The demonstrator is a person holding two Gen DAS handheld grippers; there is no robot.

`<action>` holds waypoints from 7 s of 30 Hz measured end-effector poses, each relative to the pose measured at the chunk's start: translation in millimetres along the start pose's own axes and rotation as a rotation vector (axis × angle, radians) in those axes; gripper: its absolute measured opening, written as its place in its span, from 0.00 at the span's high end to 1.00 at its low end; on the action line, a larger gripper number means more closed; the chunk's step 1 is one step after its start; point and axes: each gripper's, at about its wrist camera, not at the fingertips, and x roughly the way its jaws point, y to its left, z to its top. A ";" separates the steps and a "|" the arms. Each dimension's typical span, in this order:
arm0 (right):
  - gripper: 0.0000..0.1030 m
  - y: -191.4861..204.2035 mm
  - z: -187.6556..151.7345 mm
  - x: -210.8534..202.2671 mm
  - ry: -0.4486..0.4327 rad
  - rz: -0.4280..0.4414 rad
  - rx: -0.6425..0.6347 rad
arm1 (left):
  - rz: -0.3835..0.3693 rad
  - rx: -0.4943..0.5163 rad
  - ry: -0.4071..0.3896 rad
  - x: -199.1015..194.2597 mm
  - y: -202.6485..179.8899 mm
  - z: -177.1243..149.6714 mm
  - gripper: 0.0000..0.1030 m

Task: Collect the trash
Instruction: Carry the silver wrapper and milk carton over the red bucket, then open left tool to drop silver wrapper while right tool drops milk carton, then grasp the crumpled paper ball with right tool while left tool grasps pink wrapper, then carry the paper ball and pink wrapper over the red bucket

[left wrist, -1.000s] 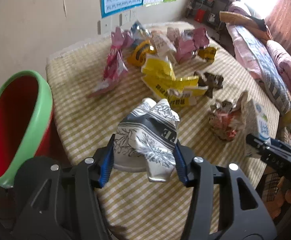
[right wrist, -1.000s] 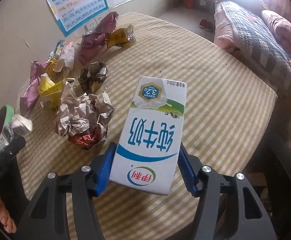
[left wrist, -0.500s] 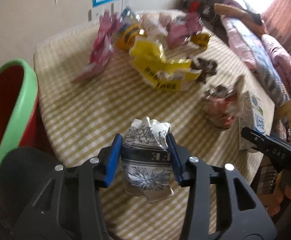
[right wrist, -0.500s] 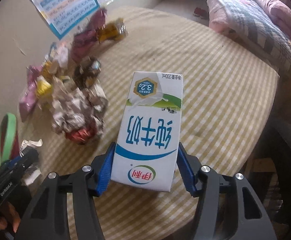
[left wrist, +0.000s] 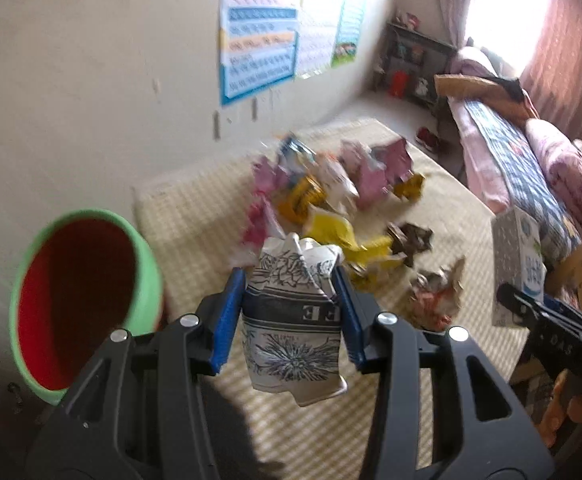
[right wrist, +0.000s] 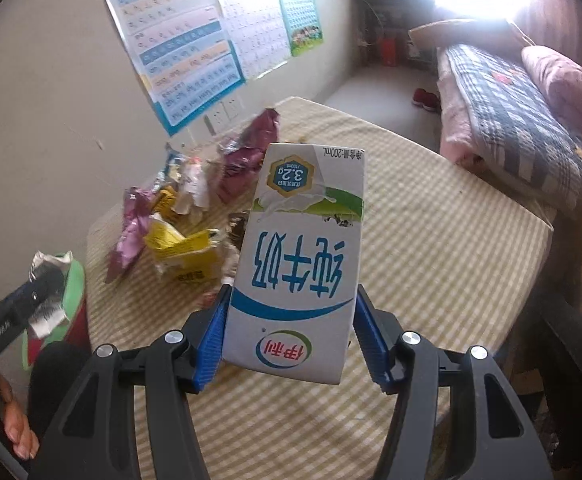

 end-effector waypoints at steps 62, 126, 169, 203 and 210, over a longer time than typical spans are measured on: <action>0.44 294.7 -13.8 34.8 0.126 0.391 -0.539 | 0.278 -0.365 -0.034 -24.1 218.1 -26.9 0.58; 0.76 -18.0 6.5 57.3 0.161 0.223 0.129 | 0.112 -0.092 0.289 156.2 23.4 36.2 0.73; 0.76 50.4 -6.6 2.2 0.008 0.261 -0.041 | -0.049 -0.067 0.054 -9.6 10.2 -7.4 0.96; 0.76 128.7 -5.5 -1.3 0.050 0.291 -0.179 | -0.036 -0.213 0.031 -22.7 86.8 -15.2 0.96; 0.76 152.5 -5.8 3.1 0.068 0.325 -0.212 | -0.008 -0.247 0.035 -24.6 109.4 -21.7 0.96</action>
